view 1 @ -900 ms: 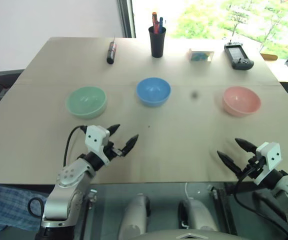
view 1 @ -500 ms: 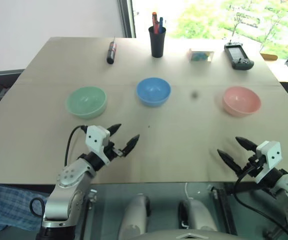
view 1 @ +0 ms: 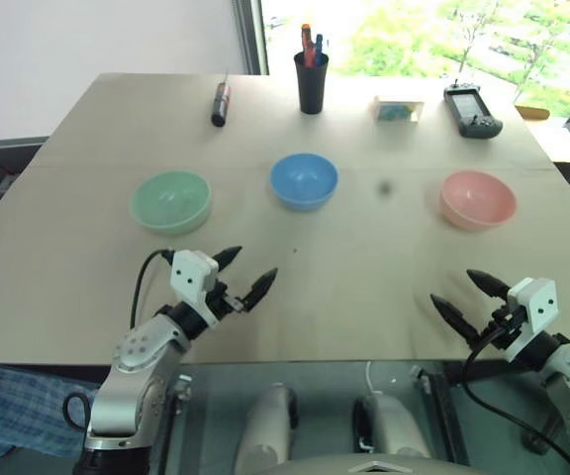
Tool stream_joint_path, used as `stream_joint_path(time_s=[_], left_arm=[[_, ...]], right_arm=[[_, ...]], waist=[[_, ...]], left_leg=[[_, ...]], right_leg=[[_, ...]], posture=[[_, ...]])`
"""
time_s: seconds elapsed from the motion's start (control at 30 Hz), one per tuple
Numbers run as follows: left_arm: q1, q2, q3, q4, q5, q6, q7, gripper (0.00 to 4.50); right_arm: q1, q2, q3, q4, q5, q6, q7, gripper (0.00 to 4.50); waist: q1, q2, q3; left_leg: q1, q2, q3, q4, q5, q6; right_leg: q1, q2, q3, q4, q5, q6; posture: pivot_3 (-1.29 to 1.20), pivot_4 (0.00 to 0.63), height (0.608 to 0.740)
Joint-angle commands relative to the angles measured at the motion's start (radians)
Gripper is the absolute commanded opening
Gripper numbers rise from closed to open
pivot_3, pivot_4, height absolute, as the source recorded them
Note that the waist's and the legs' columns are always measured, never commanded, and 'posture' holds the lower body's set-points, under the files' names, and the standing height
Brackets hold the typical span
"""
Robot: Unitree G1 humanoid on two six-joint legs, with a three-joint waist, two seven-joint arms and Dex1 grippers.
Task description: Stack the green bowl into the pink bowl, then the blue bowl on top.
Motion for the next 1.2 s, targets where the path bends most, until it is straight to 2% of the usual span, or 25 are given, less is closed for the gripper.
stream_joint_path(time_s=[0.03, 0.37, 0.67, 0.9, 1.1, 1.2], left_arm=[[-0.005, -0.009, 0.0, -0.009, -0.029, -0.032, -0.026, 4.49], [-0.057, -0.039, -0.05, -0.059, -0.101, -0.048, -0.109, 4.49], [-0.126, -0.033, -0.082, -0.062, -0.114, -0.063, -0.157, 4.49], [-0.16, -0.05, -0.129, -0.081, -0.111, -0.061, -0.155, 4.49], [-0.171, -0.052, -0.139, -0.075, -0.111, -0.065, -0.153, 4.49], [-0.176, -0.056, -0.147, -0.072, -0.107, -0.068, -0.152, 4.49]], right_arm=[[-0.016, -0.009, -0.043, -0.005, 0.0, -0.031, -0.002, 4.5], [-0.102, -0.057, -0.057, 0.066, -0.136, -0.012, -0.086, 4.5], [-0.317, -0.168, -0.045, 0.206, -0.294, 0.003, -0.157, 4.5], [-0.547, -0.265, 0.067, 0.357, -0.337, 0.057, -0.037, 4.5], [-0.645, -0.329, 0.179, 0.453, -0.335, 0.133, 0.149, 4.5], [-0.721, -0.334, 0.224, 0.536, -0.358, 0.161, 0.183, 4.5]], waist=[[0.0, 0.0, 0.0], [0.0, 0.0, 0.0], [-0.001, 0.0, 0.0], [-0.001, 0.0, 0.0], [-0.001, 0.0, 0.0], [-0.001, 0.0, 0.0]], left_leg=[[0.0, 0.0, 0.0, 0.0, 0.0, 0.0], [0.0, 0.0, 0.001, 0.001, 0.0, 0.0], [0.0, 0.0, 0.003, 0.002, 0.0, 0.0], [0.0, -0.001, 0.003, 0.002, 0.0, 0.0], [-0.001, -0.001, 0.003, 0.003, 0.0, 0.0], [-0.001, -0.001, 0.003, 0.003, 0.0, 0.0]], right_leg=[[0.0, 0.0, 0.0, 0.0, 0.0, 0.0], [0.0, 0.0, 0.0, 0.0, 0.0, 0.0], [0.001, 0.001, 0.0, 0.0, 0.0, 0.001], [0.001, 0.001, 0.0, 0.0, 0.001, 0.001], [0.001, 0.001, 0.0, 0.0, 0.001, 0.001], [0.001, 0.001, 0.0, 0.0, 0.001, 0.001]], posture=[[0.0, 0.15, 0.74], [0.0, 0.15, 0.74], [0.0, 0.15, 0.74], [0.0, 0.15, 0.74], [0.0, 0.15, 0.74], [0.0, 0.15, 0.74]])
